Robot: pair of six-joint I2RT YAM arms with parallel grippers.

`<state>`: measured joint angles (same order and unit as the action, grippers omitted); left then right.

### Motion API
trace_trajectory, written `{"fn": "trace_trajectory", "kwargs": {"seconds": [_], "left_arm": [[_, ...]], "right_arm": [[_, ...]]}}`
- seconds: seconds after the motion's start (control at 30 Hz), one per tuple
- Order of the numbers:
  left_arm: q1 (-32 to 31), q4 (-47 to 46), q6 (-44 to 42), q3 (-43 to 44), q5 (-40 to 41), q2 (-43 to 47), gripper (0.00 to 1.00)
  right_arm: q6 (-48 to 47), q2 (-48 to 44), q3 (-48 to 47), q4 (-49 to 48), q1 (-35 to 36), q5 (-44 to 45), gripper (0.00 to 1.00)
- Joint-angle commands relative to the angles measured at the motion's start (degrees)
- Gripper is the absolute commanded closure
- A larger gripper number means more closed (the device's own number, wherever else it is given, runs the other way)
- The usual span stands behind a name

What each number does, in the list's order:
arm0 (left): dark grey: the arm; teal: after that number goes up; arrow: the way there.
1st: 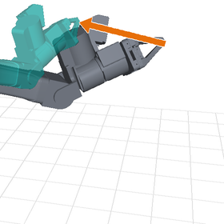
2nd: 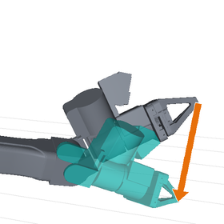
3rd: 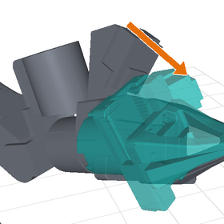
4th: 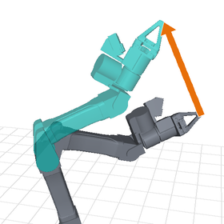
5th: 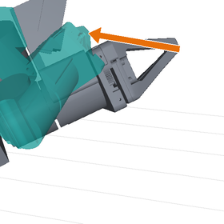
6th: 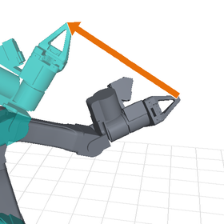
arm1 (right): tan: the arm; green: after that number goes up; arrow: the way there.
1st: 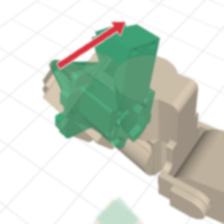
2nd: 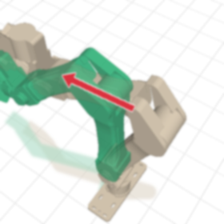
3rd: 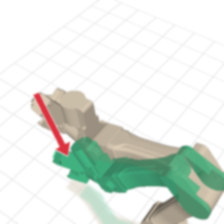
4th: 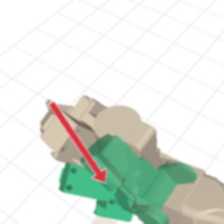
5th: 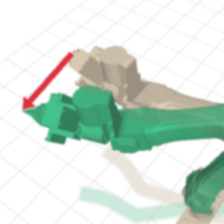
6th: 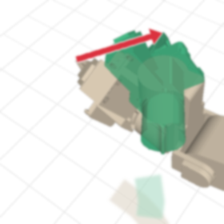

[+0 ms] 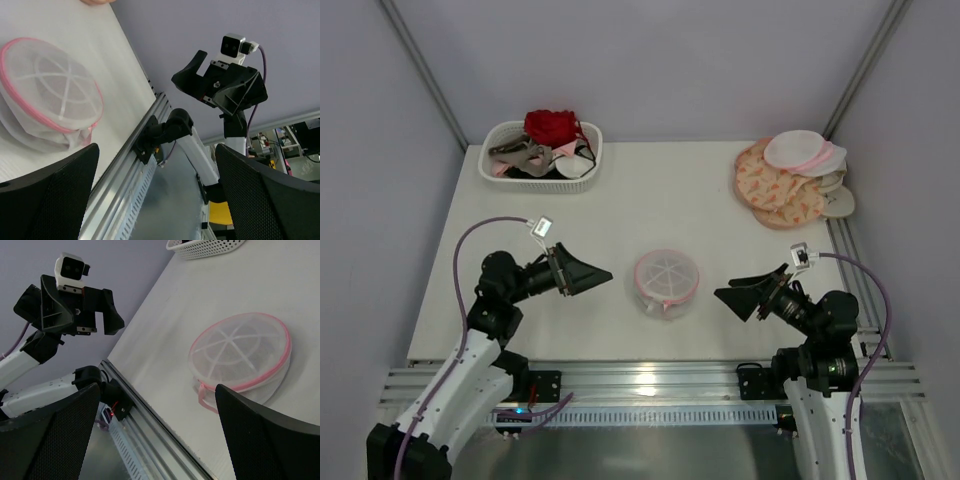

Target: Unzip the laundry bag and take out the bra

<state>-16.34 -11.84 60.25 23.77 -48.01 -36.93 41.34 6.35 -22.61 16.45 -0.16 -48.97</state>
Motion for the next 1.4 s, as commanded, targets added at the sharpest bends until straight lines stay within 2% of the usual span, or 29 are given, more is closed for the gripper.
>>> {"fn": "trace_trajectory", "kwargs": {"seconds": [0.0,0.07,0.1,0.17,0.23,0.33,0.37,0.4,0.43,0.5,0.57,0.67,0.73,0.77,0.8,0.87,0.93,0.97,1.03,1.13,1.2,1.37], "left_arm": [[-3.2,-5.3,2.4,-2.8,0.5,-3.1,0.01],[-6.1,-11.6,3.6,-4.3,4.2,-5.6,0.00],[-10.2,-12.2,3.5,-4.7,6.1,-8.6,0.01],[-14.3,-12.1,2.4,-4.2,10.7,-11.7,0.01],[-19.5,-16.0,2.7,-4.2,13.6,-16.0,0.00],[-22.8,-18.6,4.3,-3.6,20.0,-18.5,0.00],[-22.9,-18.5,4.7,-3.5,21.5,-18.7,0.01],[-23.0,-14.0,4.9,-2.9,25.1,-18.6,0.01],[-23.0,-10.8,4.5,-2.1,26.6,-18.5,0.01],[-24.3,-4.7,1.7,0.9,31.2,-17.5,0.00],[-27.7,0.3,-0.7,2.8,36.1,-15.6,0.01],[-29.9,-1.1,-0.9,4.1,34.5,-15.3,0.01],[-29.8,-3.9,0.6,4.2,30.8,-16.4,0.01],[-29.8,-8.2,1.5,3.9,29.4,-16.9,0.01],[-29.8,-10.3,3.5,3.4,28.5,-17.9,0.01],[-29.8,-12.1,4.4,3.6,25.8,-19.1,0.01],[-29.9,-12.2,3.5,4.4,24.5,-20.9,0.01],[-29.9,-9.5,3.2,4.7,26.5,-21.8,0.01],[-30.1,-4.1,1.5,6.7,29.9,-23.2,0.00],[-30.6,1.2,3.8,5.2,38.8,-21.6,0.01],[-31.0,1.5,5.6,3.7,43.9,-20.3,0.01],[-32.4,9.5,11.2,1.6,51.8,-17.5,0.08]], "right_arm": [[3.6,-0.2,0.7,-4.3,0.2,-2.1,0.00],[3.2,0.6,1.6,-4.0,0.2,-2.9,0.01],[3.0,0.7,1.8,-4.1,0.2,-3.6,0.00],[3.6,-0.1,2.5,-4.6,0.2,-3.6,0.00],[4.3,-1.5,3.2,-5.2,0.2,-2.9,0.01],[4.3,-2.0,2.9,-1.7,0.2,-1.7,0.00],[-0.6,-1.4,0.0,1.3,0.2,-0.9,0.01],[-4.0,0.7,-2.4,5.0,0.2,0.2,0.01],[-7.7,2.2,-5.0,13.2,0.2,1.9,0.00],[-17.7,6.9,-14.4,20.9,0.2,11.2,0.00],[-21.8,9.9,-21.1,27.4,0.2,17.9,0.01],[-22.1,15.2,-22.5,24.2,0.2,12.1,0.01],[-17.3,17.1,-20.1,15.7,0.2,5.1,0.01],[-14.0,16.8,-18.2,10.4,0.2,0.1,0.01],[-11.0,16.2,-16.3,2.4,0.2,0.0,0.01],[-10.5,14.9,-14.7,1.6,2.4,1.2,0.00],[-5.6,14.8,-10.1,-8.2,4.4,-1.8,0.00],[-6.1,17.1,-10.2,-8.8,5.8,-2.4,0.01],[-10.3,21.1,-13.0,-2.1,9.7,0.4,0.01],[-14.6,27.2,-15.1,-0.2,21.7,5.2,0.00],[-14.7,28.7,-15.5,-1.7,24.7,7.8,0.00],[-14.0,30.5,-14.0,-3.0,27.6,14.8,0.01]]}}
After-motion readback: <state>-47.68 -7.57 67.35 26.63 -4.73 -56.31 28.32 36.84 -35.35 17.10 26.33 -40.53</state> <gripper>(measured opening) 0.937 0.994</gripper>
